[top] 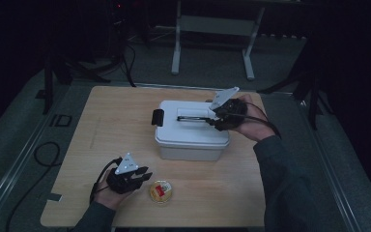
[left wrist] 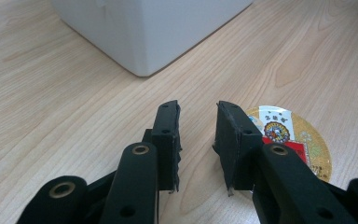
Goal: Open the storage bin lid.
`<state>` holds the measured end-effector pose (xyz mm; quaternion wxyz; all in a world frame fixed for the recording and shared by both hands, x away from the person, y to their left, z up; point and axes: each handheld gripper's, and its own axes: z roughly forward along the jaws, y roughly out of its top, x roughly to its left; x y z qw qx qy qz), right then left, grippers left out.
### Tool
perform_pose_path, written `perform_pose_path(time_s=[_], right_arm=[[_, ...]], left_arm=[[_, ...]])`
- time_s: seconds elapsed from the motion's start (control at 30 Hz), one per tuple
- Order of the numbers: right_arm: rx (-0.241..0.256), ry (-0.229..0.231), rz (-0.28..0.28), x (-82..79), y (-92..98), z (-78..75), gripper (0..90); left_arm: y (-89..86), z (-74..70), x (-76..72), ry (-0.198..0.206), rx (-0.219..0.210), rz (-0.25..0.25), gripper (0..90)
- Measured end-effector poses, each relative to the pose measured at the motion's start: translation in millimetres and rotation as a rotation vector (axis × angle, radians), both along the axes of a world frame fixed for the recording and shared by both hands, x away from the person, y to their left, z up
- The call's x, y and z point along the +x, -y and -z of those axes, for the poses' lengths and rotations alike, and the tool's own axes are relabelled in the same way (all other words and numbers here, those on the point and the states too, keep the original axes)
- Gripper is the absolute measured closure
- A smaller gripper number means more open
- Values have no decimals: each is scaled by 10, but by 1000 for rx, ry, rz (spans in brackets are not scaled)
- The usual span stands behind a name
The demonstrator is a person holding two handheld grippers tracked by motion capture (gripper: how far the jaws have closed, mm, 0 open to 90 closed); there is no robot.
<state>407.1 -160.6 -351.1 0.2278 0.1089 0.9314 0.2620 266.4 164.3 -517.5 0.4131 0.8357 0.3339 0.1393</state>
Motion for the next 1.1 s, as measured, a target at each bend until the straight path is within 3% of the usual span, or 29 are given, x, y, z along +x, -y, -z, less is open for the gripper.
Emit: perform_pose_path(time_s=[0.37,0.57,1.1], right_arm=[[-95,-33,-68,69,-174,-71,566],[-111,-56,-95,100,-242,-74,599],[-192,-56,-146,180,-472,-201,638]], left_arm=[[-19,27,16,-13,3,-1,683],[-31,46,39,-22,12,-6,678],[-26,63,45,-32,27,-1,675]])
